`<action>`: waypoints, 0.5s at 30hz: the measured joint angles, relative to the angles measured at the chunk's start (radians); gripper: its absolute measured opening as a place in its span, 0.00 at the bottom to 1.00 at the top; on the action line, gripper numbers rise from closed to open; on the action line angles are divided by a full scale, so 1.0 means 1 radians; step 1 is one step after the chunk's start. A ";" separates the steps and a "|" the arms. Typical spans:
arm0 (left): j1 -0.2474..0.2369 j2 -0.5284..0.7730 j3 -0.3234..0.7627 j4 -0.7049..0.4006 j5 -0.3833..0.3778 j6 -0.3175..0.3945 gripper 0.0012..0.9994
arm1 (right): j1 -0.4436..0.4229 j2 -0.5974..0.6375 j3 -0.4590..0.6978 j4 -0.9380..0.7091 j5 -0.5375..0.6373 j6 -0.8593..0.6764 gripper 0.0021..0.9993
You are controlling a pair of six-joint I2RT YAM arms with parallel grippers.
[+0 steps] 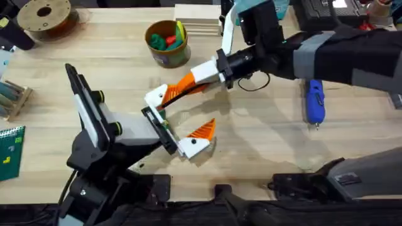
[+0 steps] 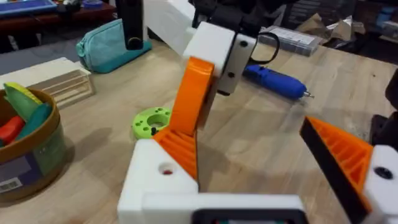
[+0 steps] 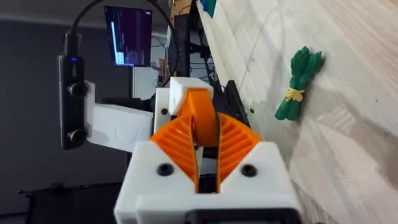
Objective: Pick up the gripper from the table and insert it into the empty holder that is missing its gripper. Then pick up a screw, insert it into the mounting hole, and use the screwdriver to tighten it. Finally, clean up the table by picking up the vegetable and placing it into the bucket.
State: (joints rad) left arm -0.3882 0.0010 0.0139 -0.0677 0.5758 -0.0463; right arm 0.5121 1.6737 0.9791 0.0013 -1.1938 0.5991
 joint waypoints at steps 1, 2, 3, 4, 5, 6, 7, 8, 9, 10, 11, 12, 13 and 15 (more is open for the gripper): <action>0.000 0.000 0.000 0.000 0.000 0.000 0.99 | 0.000 0.000 0.000 0.000 0.000 0.000 0.11; 0.000 0.000 0.000 0.000 0.000 0.000 0.99 | 0.000 0.000 0.000 0.000 0.000 0.000 0.13; 0.000 0.000 0.000 0.000 0.000 0.000 0.99 | 0.000 0.000 0.000 0.001 0.000 0.000 0.14; 0.000 0.000 0.000 0.000 0.003 0.001 0.99 | 0.001 0.000 0.000 0.004 0.000 0.000 0.16; 0.000 0.000 0.000 0.001 0.013 0.002 0.99 | 0.004 0.002 0.000 0.012 -0.001 0.002 0.20; -0.003 0.000 0.000 0.001 0.028 0.004 0.99 | 0.009 0.005 0.000 0.021 0.000 0.001 0.24; -0.006 0.000 0.000 0.001 0.036 0.005 0.99 | 0.015 0.007 0.000 0.025 0.000 0.002 0.27; -0.009 0.000 0.000 0.001 0.044 0.005 0.99 | 0.019 0.011 0.000 0.025 -0.001 0.003 0.30; -0.009 0.000 0.000 0.001 0.051 0.005 0.99 | 0.023 0.013 0.000 0.025 0.000 0.003 0.33; -0.009 0.000 0.000 0.001 0.054 0.006 0.99 | 0.024 0.015 0.000 0.025 0.000 0.004 0.36; -0.008 0.000 0.000 0.001 0.056 0.007 0.99 | 0.024 0.016 0.000 0.025 0.000 0.004 0.40; -0.008 0.000 0.000 0.001 0.058 0.008 0.99 | 0.023 0.016 0.000 0.025 0.000 0.005 0.44; -0.008 0.000 0.000 0.001 0.061 0.008 0.99 | 0.023 0.016 0.000 0.026 0.000 0.007 0.49; -0.008 0.000 0.000 0.001 0.065 0.009 0.99 | 0.024 0.016 0.000 0.026 0.000 0.007 0.60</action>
State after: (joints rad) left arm -0.3962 0.0010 0.0139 -0.0669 0.6407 -0.0378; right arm 0.5358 1.6901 0.9791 0.0277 -1.1942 0.6062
